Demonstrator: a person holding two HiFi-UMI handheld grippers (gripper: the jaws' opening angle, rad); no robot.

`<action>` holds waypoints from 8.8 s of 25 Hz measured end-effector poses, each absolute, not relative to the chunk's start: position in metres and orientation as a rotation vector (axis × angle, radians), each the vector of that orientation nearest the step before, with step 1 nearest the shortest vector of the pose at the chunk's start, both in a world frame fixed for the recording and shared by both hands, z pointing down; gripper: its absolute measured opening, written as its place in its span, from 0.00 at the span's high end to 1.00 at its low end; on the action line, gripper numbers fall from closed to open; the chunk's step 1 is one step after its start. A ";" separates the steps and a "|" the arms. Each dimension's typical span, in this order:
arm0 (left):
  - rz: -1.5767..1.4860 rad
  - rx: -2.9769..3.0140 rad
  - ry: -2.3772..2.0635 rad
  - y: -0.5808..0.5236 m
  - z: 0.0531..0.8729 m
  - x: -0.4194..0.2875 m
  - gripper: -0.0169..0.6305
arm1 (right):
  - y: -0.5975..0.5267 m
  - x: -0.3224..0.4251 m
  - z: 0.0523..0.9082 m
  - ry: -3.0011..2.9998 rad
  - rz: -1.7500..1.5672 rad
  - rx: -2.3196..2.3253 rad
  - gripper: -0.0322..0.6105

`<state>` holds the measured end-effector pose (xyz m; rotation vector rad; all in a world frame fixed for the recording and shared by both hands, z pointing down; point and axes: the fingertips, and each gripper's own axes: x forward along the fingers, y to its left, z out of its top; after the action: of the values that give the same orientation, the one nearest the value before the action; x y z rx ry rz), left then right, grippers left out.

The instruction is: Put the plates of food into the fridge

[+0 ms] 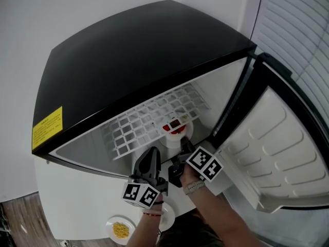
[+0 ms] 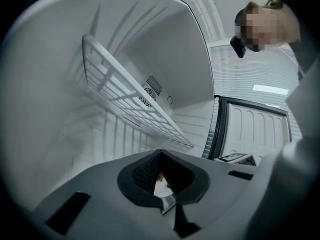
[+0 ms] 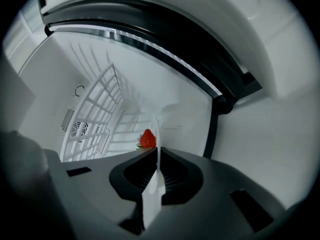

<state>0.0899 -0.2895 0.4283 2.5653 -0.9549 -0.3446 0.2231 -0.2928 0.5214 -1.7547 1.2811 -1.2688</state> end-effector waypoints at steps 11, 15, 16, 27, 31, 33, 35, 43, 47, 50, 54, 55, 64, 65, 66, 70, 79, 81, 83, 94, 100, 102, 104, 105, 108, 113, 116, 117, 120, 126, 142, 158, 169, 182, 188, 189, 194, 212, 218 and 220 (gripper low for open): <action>-0.359 2.566 -0.962 -0.305 0.420 0.089 0.96 | -0.313 0.248 0.529 1.322 -1.224 -2.048 0.92; -0.372 2.547 -0.957 -0.310 0.420 0.086 0.96 | -0.319 0.254 0.531 1.381 -1.225 -2.182 0.88; -0.377 2.542 -0.958 -0.310 0.419 0.086 0.96 | -0.320 0.255 0.532 1.390 -1.223 -2.206 0.88; -0.383 2.516 -0.943 -0.308 0.422 0.086 0.96 | -0.318 0.265 0.536 1.528 -1.063 -2.493 0.77; -0.381 2.504 -0.936 -0.305 0.423 0.087 0.96 | -0.315 0.264 0.530 1.557 -1.011 -2.490 0.76; -0.385 2.494 -0.935 -0.303 0.422 0.087 0.96 | -0.312 0.259 0.525 1.599 -0.984 -2.470 0.76; -0.389 2.489 -0.933 -0.300 0.421 0.088 0.96 | -0.309 0.250 0.515 1.676 -0.933 -2.439 0.76; -0.413 2.493 -0.934 -0.277 0.409 0.086 0.96 | -0.282 0.209 0.469 2.001 -0.726 -2.296 0.77; -0.435 2.501 -0.942 -0.259 0.401 0.081 0.96 | -0.257 0.199 0.449 2.109 -0.621 -2.260 0.85; -0.440 2.507 -0.961 -0.243 0.391 0.077 0.96 | -0.235 0.192 0.436 2.162 -0.578 -2.211 0.92; -0.452 2.526 -0.976 -0.217 0.374 0.073 0.96 | -0.203 0.181 0.420 2.234 -0.549 -2.109 0.94; -0.456 2.534 -0.978 -0.210 0.370 0.071 0.96 | -0.194 0.178 0.416 2.245 -0.548 -2.083 0.94; -0.464 2.608 -1.027 -0.148 0.353 0.048 0.96 | -0.123 0.148 0.391 2.391 -0.482 -1.876 0.94; -0.458 2.611 -1.035 -0.142 0.355 0.045 0.96 | -0.117 0.142 0.390 2.417 -0.465 -1.858 0.94; -0.450 2.612 -1.046 -0.136 0.357 0.040 0.96 | -0.111 0.136 0.389 2.442 -0.449 -1.841 0.94; -0.416 2.609 -1.120 -0.119 0.365 0.012 0.96 | -0.090 0.116 0.389 2.533 -0.376 -1.781 0.94; -0.361 2.600 -1.314 -0.083 0.383 -0.052 0.96 | -0.063 0.096 0.415 2.661 -0.390 -1.730 0.94; -0.366 2.580 -1.344 -0.075 0.390 -0.064 0.96 | -0.057 0.089 0.426 2.686 -0.417 -1.724 0.94; -0.363 2.555 -1.375 -0.068 0.398 -0.075 0.96 | -0.051 0.081 0.439 2.714 -0.454 -1.724 0.94; -0.329 2.468 -1.450 -0.050 0.440 -0.105 0.96 | -0.023 0.044 0.500 2.822 -0.602 -1.752 0.94; -0.323 2.443 -1.445 -0.043 0.460 -0.105 0.96 | 0.003 0.024 0.543 2.789 -0.928 -1.687 0.94; -0.319 2.428 -1.447 -0.040 0.467 -0.105 0.96 | 0.013 0.016 0.562 2.727 -1.111 -1.650 0.93; -0.316 2.414 -1.453 -0.037 0.472 -0.107 0.96 | 0.018 0.009 0.578 2.610 -1.308 -1.598 0.86; -0.312 2.409 -1.457 -0.035 0.475 -0.108 0.96 | 0.018 0.006 0.584 2.528 -1.402 -1.568 0.81; -0.298 2.397 -1.462 -0.032 0.482 -0.111 0.96 | 0.011 0.001 0.599 2.210 -1.655 -1.487 0.77; -0.292 2.380 -1.456 -0.026 0.490 -0.114 0.96 | -0.008 -0.009 0.613 1.821 -1.881 -1.345 0.76; -0.285 2.374 -1.452 -0.024 0.494 -0.115 0.96 | -0.014 -0.011 0.618 1.681 -1.938 -1.316 0.76; -0.284 2.371 -1.451 -0.023 0.495 -0.116 0.96 | -0.014 -0.010 0.619 1.639 -1.953 -1.314 0.76; -0.284 2.362 -1.448 -0.023 0.498 -0.119 0.96 | -0.014 -0.009 0.620 1.530 -1.976 -1.291 0.76; -0.285 2.348 -1.443 -0.022 0.502 -0.122 0.96 | -0.010 -0.007 0.617 1.515 -1.955 -1.255 0.84; -0.277 2.371 -1.414 -0.028 0.496 -0.118 0.96 | -0.007 -0.010 0.613 1.475 -1.946 -1.126 0.92; -0.339 2.452 -1.339 -0.083 0.460 -0.076 0.96 | -0.043 0.038 0.567 1.503 -1.833 -1.108 0.92; -0.368 2.486 -1.292 -0.153 0.437 -0.047 0.96 | -0.142 0.059 0.539 1.529 -1.754 -1.166 0.92; -0.325 2.520 -1.225 -0.202 0.441 -0.030 0.96 | -0.260 0.064 0.537 1.473 -1.740 -1.176 0.92; -0.326 2.513 -1.199 -0.213 0.446 -0.023 0.96 | -0.288 0.060 0.539 1.520 -1.767 -1.203 0.92; -0.326 2.511 -1.194 -0.214 0.447 -0.022 0.96 | -0.291 0.059 0.540 1.544 -1.773 -1.216 0.92; -0.335 2.510 -1.161 -0.220 0.448 -0.016 0.96 | -0.303 0.054 0.537 1.832 -1.766 -1.307 0.92; -0.390 2.465 -1.167 -0.229 0.448 -0.026 0.96 | -0.289 0.054 0.539 3.011 -1.511 -1.393 0.72; -0.413 2.446 -1.167 -0.229 0.447 -0.028 0.96 | -0.294 0.054 0.533 3.109 -1.460 -1.388 0.67; -0.422 2.444 -1.164 -0.228 0.446 -0.029 0.96 | -0.297 0.049 0.525 2.925 -1.594 -1.254 0.63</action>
<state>-0.0286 -0.2281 0.4464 2.4436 -1.1642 -0.4216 0.0494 -0.2972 0.5245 -1.2542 2.9251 -1.5941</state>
